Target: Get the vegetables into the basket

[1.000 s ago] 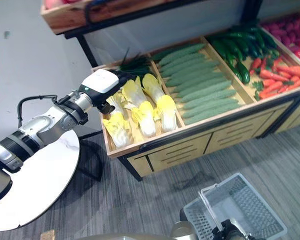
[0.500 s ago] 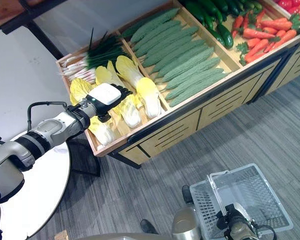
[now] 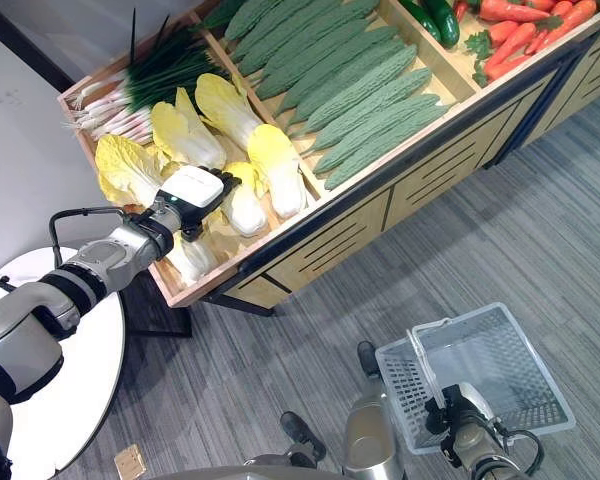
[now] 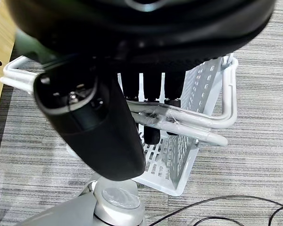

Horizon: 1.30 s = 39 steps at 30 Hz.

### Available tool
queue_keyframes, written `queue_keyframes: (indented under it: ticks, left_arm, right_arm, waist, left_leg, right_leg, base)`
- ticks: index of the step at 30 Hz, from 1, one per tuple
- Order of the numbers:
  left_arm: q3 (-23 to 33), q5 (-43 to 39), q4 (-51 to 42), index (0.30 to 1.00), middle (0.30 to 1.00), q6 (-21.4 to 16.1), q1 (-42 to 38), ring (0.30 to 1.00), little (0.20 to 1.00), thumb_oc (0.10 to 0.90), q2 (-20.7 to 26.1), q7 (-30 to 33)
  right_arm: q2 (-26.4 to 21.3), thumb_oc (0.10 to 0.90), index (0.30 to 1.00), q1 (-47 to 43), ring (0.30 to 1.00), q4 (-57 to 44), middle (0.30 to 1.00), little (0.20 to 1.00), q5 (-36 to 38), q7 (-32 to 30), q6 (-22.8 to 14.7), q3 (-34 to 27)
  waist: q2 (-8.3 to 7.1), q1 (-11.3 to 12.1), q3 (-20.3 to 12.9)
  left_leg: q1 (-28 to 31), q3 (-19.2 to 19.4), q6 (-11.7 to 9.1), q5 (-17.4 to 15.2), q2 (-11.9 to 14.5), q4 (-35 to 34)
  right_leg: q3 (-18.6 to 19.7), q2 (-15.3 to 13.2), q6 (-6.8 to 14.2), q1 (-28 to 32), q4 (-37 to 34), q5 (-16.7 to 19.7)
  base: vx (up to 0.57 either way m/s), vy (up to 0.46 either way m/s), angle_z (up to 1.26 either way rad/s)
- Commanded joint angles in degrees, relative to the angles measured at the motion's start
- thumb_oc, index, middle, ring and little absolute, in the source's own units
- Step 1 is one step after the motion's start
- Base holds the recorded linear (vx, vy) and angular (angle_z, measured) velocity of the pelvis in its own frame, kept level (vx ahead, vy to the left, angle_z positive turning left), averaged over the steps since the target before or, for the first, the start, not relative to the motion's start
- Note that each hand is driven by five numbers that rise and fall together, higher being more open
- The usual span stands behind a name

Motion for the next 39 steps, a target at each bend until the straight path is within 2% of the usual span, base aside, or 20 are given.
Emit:
queue_keyframes:
  ticks: [1, 9, 17, 19, 20, 21, 22, 34, 39]
  left_arm:
    - [4.07, 1.75, 2.78, 1.000, 1.000, 1.04, -6.95, 1.000, 1.000, 0.900, 2.06, 3.56]
    - [4.61, 2.62, -3.51, 1.000, 1.000, -0.16, -4.82, 1.000, 1.000, 0.900, 2.34, 4.95]
    - [-0.04, 7.41, -2.07, 1.000, 1.000, -0.26, -5.32, 1.000, 1.000, 0.900, 1.78, 4.14]
    - [-1.08, 8.47, 0.81, 1.000, 1.000, 0.05, -5.06, 1.000, 1.000, 0.900, 0.36, 2.88]
    - [-1.53, 8.97, 1.79, 0.929, 0.929, 0.12, -5.17, 0.929, 0.929, 0.849, -0.12, 2.58]
    - [-1.56, 8.98, 1.87, 0.399, 0.399, 0.10, -5.20, 0.399, 0.399, 0.471, -0.19, 2.62]
    - [-2.05, 9.22, 3.32, 0.300, 0.300, 0.32, -5.48, 0.300, 0.300, 0.400, -1.00, 2.30]
    - [-1.05, 8.88, 5.23, 0.300, 0.300, 0.95, -5.02, 0.300, 0.300, 0.400, -2.35, 2.21]
    - [1.79, 6.56, 2.85, 0.300, 0.300, 1.30, -3.35, 0.300, 0.300, 0.400, -1.15, 2.30]
  right_arm:
    - [2.04, 0.400, 0.300, 1.16, 0.300, 0.36, 0.300, 0.300, 0.54, -0.02, -1.25, 4.34]
    - [2.41, 0.400, 0.300, 1.34, 0.300, 0.51, 0.300, 0.300, 0.09, -0.22, -1.48, 5.04]
    - [2.45, 0.400, 0.300, 0.71, 0.300, 0.68, 0.300, 0.300, -0.34, -0.78, -1.87, 5.69]
    - [2.39, 0.400, 0.300, 0.49, 0.300, 1.08, 0.300, 0.300, -0.55, -1.10, -1.82, 5.81]
    - [2.26, 0.400, 0.300, 0.42, 0.300, 1.30, 0.300, 0.300, -0.58, -1.17, -1.76, 5.75]
    - [2.26, 0.400, 0.300, 0.43, 0.300, 1.31, 0.300, 0.300, -0.58, -1.17, -1.76, 5.73]
    - [2.19, 0.400, 0.300, 0.20, 0.300, 1.69, 0.300, 0.300, -0.59, -1.31, -1.68, 5.82]
    - [2.24, 0.400, 0.300, 0.59, 0.300, 1.75, 0.300, 0.300, -0.28, -1.55, -1.67, 5.85]
    - [2.50, 0.400, 0.300, 0.78, 0.300, 2.05, 0.300, 0.300, -0.07, -1.60, -1.26, 5.51]
  waist:
    - [-2.71, -1.64, -1.65]
    - [-2.25, -1.09, -1.78]
    - [-1.75, -1.25, -3.03]
    - [-1.85, -1.23, -3.12]
    - [-1.86, -1.25, -3.08]
    - [-1.86, -1.21, -3.09]
    - [-1.88, -1.24, -2.96]
    - [-2.55, -0.76, -2.85]
    - [-3.66, 0.43, -2.95]
  left_leg:
    - [-1.64, -2.01, -6.06, 5.70, 4.12, 0.06]
    - [-0.46, -2.40, -5.98, 5.45, 4.02, 0.06]
    - [-1.67, -2.04, -5.86, 5.32, 3.97, 0.06]
    - [-2.02, -1.80, -5.83, 5.31, 3.93, 0.06]
    - [-2.09, -1.73, -5.84, 5.37, 3.97, 0.06]
    - [-2.09, -1.73, -5.84, 5.37, 3.97, 0.06]
    - [-2.14, -1.63, -5.87, 5.41, 4.02, 0.06]
    - [-2.69, -1.71, -5.94, 5.76, 4.40, 0.06]
    - [-2.27, -2.49, -5.88, 5.81, 4.70, 0.06]
  right_leg:
    - [0.61, -3.06, 5.48, -0.02, 1.79, 1.14]
    - [0.38, -2.99, 5.34, 1.20, 1.79, 0.58]
    - [0.99, -2.79, 5.36, -0.26, 1.69, 1.09]
    - [1.30, -2.82, 5.40, -0.83, 1.76, 1.26]
    - [1.39, -2.84, 5.39, -0.89, 1.75, 1.26]
    - [1.40, -2.84, 5.39, -0.90, 1.76, 1.26]
    - [1.59, -2.83, 5.34, -0.94, 1.83, 1.20]
    - [1.41, -2.60, 5.20, -1.39, 1.99, 1.21]
    - [0.65, -2.41, 5.12, -0.70, 2.25, 0.86]
  base:
    - [0.01, 0.000, -0.05]
    - [0.01, 0.002, -0.04]
    - [0.00, 0.000, 0.00]
    - [-0.01, -0.003, -0.05]
    - [-0.01, -0.004, -0.05]
    - [0.00, 0.001, -0.05]
    - [0.00, 0.001, -0.04]
    - [0.00, -0.005, -0.05]
    - [0.00, -0.013, 0.03]
